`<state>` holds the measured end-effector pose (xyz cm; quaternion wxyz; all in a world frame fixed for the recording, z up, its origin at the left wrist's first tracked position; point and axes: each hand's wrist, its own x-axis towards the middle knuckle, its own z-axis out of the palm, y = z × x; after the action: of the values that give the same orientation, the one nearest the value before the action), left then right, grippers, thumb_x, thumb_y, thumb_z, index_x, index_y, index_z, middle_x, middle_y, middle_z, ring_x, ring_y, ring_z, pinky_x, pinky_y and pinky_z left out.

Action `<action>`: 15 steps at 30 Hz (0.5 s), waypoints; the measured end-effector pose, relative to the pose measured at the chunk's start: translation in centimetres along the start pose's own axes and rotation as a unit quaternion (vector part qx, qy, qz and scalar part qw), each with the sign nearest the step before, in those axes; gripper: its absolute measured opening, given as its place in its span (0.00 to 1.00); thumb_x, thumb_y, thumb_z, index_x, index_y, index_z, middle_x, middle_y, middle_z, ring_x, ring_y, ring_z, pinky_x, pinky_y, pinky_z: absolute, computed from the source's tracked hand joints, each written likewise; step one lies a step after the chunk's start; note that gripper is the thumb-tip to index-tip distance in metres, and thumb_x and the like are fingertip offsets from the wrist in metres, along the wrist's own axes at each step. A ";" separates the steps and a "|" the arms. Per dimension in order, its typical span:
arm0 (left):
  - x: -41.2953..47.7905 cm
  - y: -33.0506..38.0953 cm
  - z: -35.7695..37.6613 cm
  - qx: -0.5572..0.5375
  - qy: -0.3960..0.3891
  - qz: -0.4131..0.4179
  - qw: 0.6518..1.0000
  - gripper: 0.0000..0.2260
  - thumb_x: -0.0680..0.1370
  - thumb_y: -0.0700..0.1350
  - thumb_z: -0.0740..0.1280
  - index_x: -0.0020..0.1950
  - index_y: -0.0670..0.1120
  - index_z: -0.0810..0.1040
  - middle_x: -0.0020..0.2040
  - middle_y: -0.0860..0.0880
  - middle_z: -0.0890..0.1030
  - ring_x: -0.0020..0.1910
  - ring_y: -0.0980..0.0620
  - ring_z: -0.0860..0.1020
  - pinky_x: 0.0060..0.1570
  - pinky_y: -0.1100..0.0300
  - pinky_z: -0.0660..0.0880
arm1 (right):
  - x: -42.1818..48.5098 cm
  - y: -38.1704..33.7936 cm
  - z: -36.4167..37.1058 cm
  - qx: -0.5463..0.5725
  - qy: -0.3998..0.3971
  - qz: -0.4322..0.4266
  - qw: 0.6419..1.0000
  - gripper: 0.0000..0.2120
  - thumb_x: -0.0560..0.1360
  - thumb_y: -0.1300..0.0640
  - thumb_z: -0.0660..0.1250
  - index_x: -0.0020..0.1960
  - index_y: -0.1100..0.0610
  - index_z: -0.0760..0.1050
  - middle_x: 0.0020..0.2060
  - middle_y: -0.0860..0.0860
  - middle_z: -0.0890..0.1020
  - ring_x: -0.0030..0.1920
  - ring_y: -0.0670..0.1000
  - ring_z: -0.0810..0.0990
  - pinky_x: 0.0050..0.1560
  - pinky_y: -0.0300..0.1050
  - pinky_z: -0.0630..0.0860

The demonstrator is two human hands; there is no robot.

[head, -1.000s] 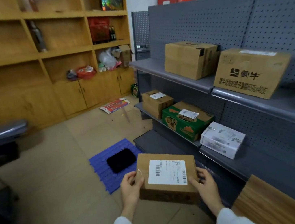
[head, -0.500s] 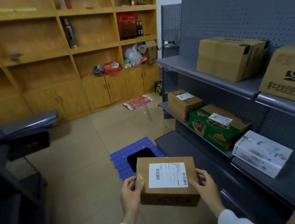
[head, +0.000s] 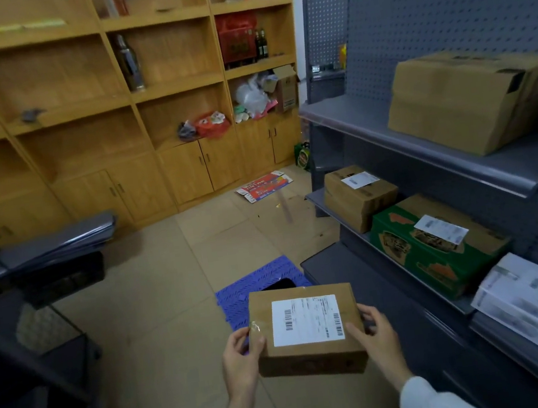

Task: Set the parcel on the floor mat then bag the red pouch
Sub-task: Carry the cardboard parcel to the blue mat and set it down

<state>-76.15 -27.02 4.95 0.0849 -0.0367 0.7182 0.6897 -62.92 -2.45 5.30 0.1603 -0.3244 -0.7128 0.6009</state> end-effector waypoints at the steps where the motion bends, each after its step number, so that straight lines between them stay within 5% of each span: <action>1: 0.7 0.2 0.2 0.001 0.001 0.001 1.000 0.12 0.72 0.37 0.76 0.52 0.46 0.79 0.51 0.47 0.85 0.54 0.47 0.82 0.56 0.50 0.78 | 0.7 -0.3 0.2 0.001 0.000 -0.004 1.000 0.21 0.73 0.53 0.75 0.64 0.45 0.74 0.58 0.48 0.79 0.56 0.47 0.80 0.54 0.51 0.82; 15: 9.6 2.3 1.7 -0.002 0.017 0.000 1.000 0.12 0.72 0.38 0.76 0.52 0.48 0.79 0.52 0.49 0.84 0.55 0.50 0.82 0.52 0.58 0.77 | 9.9 -2.0 4.8 -0.001 -0.017 -0.004 1.000 0.23 0.73 0.54 0.75 0.66 0.47 0.74 0.57 0.48 0.80 0.56 0.48 0.81 0.48 0.45 0.82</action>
<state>-85.89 -24.55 5.46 0.0727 -0.0487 0.7180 0.6905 -73.76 0.30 4.55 0.1503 -0.3108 -0.7173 0.6053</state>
